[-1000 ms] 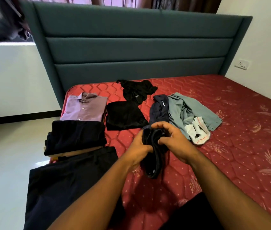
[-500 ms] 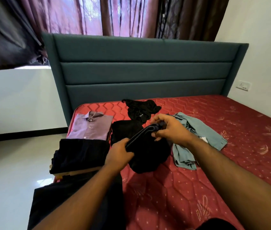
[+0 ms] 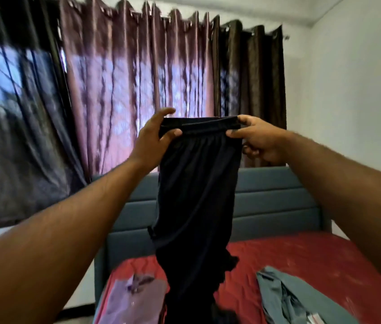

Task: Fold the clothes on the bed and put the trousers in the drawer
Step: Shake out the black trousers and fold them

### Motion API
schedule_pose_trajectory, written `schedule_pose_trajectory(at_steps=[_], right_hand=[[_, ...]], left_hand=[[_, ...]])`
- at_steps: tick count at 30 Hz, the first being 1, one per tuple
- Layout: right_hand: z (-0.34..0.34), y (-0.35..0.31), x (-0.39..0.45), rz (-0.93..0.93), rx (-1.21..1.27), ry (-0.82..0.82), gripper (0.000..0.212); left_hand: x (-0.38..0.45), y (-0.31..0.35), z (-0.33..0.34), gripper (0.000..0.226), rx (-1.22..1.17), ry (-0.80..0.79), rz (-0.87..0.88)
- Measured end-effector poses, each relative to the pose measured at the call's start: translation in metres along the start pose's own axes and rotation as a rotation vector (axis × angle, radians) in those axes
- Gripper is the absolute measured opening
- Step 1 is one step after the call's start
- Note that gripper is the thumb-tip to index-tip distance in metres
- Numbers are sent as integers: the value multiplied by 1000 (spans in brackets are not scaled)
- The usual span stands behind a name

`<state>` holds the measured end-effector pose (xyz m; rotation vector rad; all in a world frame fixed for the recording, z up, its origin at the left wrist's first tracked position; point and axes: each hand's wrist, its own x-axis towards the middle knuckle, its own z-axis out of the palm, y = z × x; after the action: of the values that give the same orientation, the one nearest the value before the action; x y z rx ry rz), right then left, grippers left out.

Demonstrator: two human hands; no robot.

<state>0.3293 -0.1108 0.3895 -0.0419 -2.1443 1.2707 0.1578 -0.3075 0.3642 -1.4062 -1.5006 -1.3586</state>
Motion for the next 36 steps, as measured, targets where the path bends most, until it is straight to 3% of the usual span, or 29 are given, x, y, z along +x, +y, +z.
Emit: schedule_pose_trajectory(at_steps=[4, 8, 11, 13, 15, 19, 21, 22, 24, 26, 28, 32, 36], right_hand=[[-19, -69, -8, -67, -20, -55, 24], [-36, -135, -27, -185, -2, -128, 33], [-51, -173, -34, -252, 49, -99, 33], [-63, -185, -30, -221, 35, -84, 28], [-69, -178, -18, -125, -39, -123, 23], [-55, -107, 19, 163, -329, -194, 24], [-39, -67, 40, 209, -331, -129, 35], [-32, -53, 50, 156, -296, -59, 36], [-27, -47, 70, -139, -320, 202, 35], [-41, -64, 90, -426, -373, 482, 38], [-57, -90, 96, -564, -295, 558, 40], [-71, -101, 80, -633, -206, 536, 36], [-49, -44, 44, -448, -145, 418, 26]], left_hand=[[56, 48, -25, 7, 29, 97, 106], [95, 97, -55, 50, 106, 280, 291], [119, 135, -77, 67, 89, 265, 365], [134, 147, -86, 77, 102, 103, 315], [143, 142, -89, 91, 160, -205, 120], [127, 93, -57, 56, 445, -727, -482], [113, 68, -26, 46, 527, -830, -635], [113, 58, -14, 46, 591, -770, -614], [131, 45, -1, 40, 706, -387, -352], [157, 50, 1, 32, 608, 60, 29], [173, 63, -1, 35, 383, 247, 289], [163, 69, 6, 55, -55, 266, 314], [104, 41, 24, 77, -371, 92, 29]])
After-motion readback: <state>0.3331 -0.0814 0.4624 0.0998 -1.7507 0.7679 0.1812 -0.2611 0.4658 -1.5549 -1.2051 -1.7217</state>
